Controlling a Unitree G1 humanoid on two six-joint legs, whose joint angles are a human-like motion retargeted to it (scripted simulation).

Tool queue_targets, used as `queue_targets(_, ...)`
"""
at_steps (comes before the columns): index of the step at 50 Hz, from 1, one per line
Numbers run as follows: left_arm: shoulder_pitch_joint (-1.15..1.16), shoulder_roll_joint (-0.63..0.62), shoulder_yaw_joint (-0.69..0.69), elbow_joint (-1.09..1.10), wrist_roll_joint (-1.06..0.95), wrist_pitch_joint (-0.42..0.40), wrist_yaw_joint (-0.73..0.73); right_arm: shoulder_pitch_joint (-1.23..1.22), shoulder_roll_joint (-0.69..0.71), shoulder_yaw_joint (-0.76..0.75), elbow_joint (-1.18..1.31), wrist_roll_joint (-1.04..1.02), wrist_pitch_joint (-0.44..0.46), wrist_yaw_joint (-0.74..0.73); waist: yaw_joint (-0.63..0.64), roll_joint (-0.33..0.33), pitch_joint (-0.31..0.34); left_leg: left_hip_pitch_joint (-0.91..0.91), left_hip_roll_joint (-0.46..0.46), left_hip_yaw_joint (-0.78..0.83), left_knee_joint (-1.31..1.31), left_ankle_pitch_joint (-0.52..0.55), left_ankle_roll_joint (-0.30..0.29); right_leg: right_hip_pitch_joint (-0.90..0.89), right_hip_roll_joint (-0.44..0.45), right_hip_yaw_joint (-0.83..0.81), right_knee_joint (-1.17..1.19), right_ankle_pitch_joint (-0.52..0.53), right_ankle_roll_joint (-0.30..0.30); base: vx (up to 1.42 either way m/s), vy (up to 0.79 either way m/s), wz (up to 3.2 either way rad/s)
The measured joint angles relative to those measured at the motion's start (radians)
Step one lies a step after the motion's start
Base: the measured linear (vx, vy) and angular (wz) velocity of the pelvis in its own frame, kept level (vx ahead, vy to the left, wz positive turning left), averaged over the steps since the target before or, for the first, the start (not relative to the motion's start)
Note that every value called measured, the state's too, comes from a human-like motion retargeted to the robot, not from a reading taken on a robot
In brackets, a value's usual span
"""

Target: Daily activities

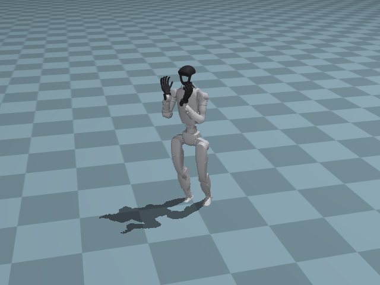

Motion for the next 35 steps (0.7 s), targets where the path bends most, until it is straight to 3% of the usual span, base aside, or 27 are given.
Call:
queue_targets(8,0.265,0.083,0.226,0.136,0.020,0.071,-0.001,0.188,-0.020,-0.245,0.166,-0.086,0.111,-0.096,0.008,-0.030,0.006,0.071,-0.039,0.009,-0.080,0.038,0.017,0.008,-0.024,0.025,0.046,-0.035,-0.030,0.09,0.04,-0.14)
queue_targets(15,0.492,0.094,0.398,0.401,-0.013,0.172,-0.033,0.444,0.004,-0.378,0.538,-0.056,0.273,-0.146,0.050,-0.064,0.010,0.139,-0.085,0.009,-0.153,0.077,0.035,0.022,-0.057,0.035,0.088,-0.079,-0.051,0.04,0.02,-0.16)
queue_targets(20,0.568,0.090,0.445,0.726,-0.056,0.274,-0.064,0.517,0.000,-0.305,1.036,0.051,0.353,-0.097,0.077,-0.088,-0.022,0.176,-0.118,0.008,-0.233,0.123,0.049,0.030,-0.077,0.039,0.066,-0.077,-0.050,-0.01,0.00,-0.12)
queue_targets(25,0.569,0.064,0.450,1.102,-0.121,0.369,-0.112,0.497,0.019,-0.160,1.542,0.136,0.400,0.052,0.090,-0.097,-0.045,0.184,-0.131,0.015,-0.256,0.141,0.058,0.032,-0.084,0.046,0.048,-0.066,-0.047,-0.04,0.01,-0.21)
queue_targets(30,0.546,0.026,0.423,1.438,-0.180,0.431,-0.214,0.486,0.063,-0.042,1.854,0.200,0.400,0.222,0.088,-0.098,-0.046,0.180,-0.135,0.021,-0.247,0.139,0.059,0.028,-0.086,0.052,0.050,-0.062,-0.039,-0.04,0.00,-0.15)
queue_targets(35,0.525,-0.011,0.388,1.665,-0.214,0.450,-0.321,0.488,0.102,0.022,1.988,0.251,0.380,0.339,0.071,-0.095,-0.046,0.164,-0.137,0.028,-0.237,0.134,0.058,0.016,-0.086,0.058,0.044,-0.055,-0.029,-0.03,0.00,-0.11)
